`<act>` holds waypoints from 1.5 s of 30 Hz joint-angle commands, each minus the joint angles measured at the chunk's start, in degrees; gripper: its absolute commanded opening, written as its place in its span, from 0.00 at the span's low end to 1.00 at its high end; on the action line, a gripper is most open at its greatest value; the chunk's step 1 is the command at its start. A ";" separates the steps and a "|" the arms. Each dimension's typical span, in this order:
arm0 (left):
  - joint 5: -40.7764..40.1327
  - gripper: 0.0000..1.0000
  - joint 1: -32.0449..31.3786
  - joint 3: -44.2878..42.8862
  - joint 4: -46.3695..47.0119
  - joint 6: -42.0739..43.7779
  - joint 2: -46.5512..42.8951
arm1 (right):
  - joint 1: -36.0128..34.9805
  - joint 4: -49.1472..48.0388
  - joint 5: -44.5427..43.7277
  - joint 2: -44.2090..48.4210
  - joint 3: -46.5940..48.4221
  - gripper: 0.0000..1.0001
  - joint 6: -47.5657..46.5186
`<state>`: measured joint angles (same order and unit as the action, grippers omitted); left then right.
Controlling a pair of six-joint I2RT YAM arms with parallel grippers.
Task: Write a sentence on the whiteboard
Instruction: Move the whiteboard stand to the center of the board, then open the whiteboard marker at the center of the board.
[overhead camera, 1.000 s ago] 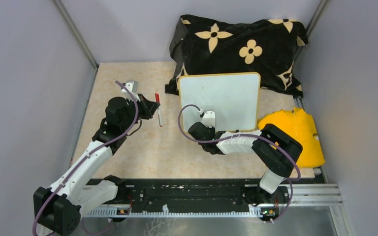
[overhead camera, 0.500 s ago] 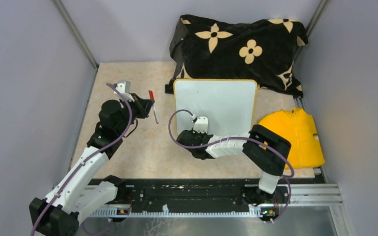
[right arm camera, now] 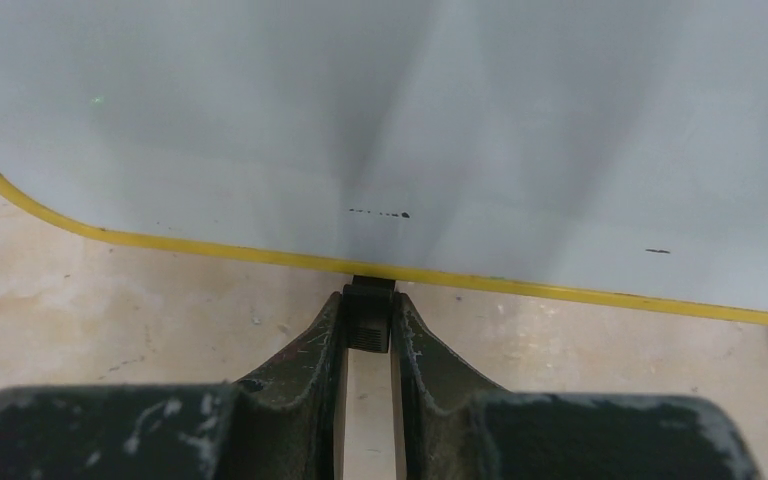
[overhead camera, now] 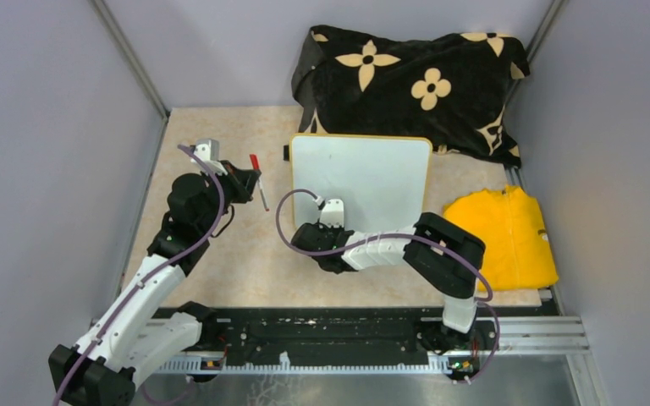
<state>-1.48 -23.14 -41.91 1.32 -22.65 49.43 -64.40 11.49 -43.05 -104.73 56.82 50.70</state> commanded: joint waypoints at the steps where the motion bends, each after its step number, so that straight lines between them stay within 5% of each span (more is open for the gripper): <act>1: -0.72 0.00 -0.24 -0.33 0.55 0.59 -0.69 | -2.27 -5.43 8.68 -4.29 3.52 0.00 -3.33; 12: -1.25 0.00 -0.24 -0.38 0.57 0.85 -0.53 | -3.19 -4.72 9.42 -4.90 5.08 0.00 -5.44; 13: -1.37 0.00 -0.22 -0.37 0.53 0.86 -0.63 | -3.19 -4.56 9.80 -4.47 4.94 0.04 -5.39; 17: -1.77 0.00 -0.23 -0.21 0.52 0.99 -0.94 | -3.19 -5.82 10.94 -1.16 3.07 0.46 -5.43; 23: -2.03 0.00 -0.24 -0.25 0.60 1.18 -1.22 | -3.16 -5.35 13.16 4.31 1.54 0.59 -5.57; 34: 1.06 0.00 -0.24 0.52 2.74 1.06 -3.01 | -3.19 -5.98 15.54 40.55 -15.23 0.62 -14.32; 40: 17.00 0.00 -0.24 2.99 11.18 -0.35 -4.65 | -0.73 -22.98 21.96 58.42 -24.16 0.66 -28.70; 45: 30.58 0.00 -0.33 5.97 20.98 -4.38 -5.20 | 7.15 -38.35 39.99 56.60 -26.01 0.70 -25.66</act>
<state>16.38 -23.16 -37.76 11.86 -23.49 45.25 -62.33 -10.63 -17.65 -45.63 31.11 26.13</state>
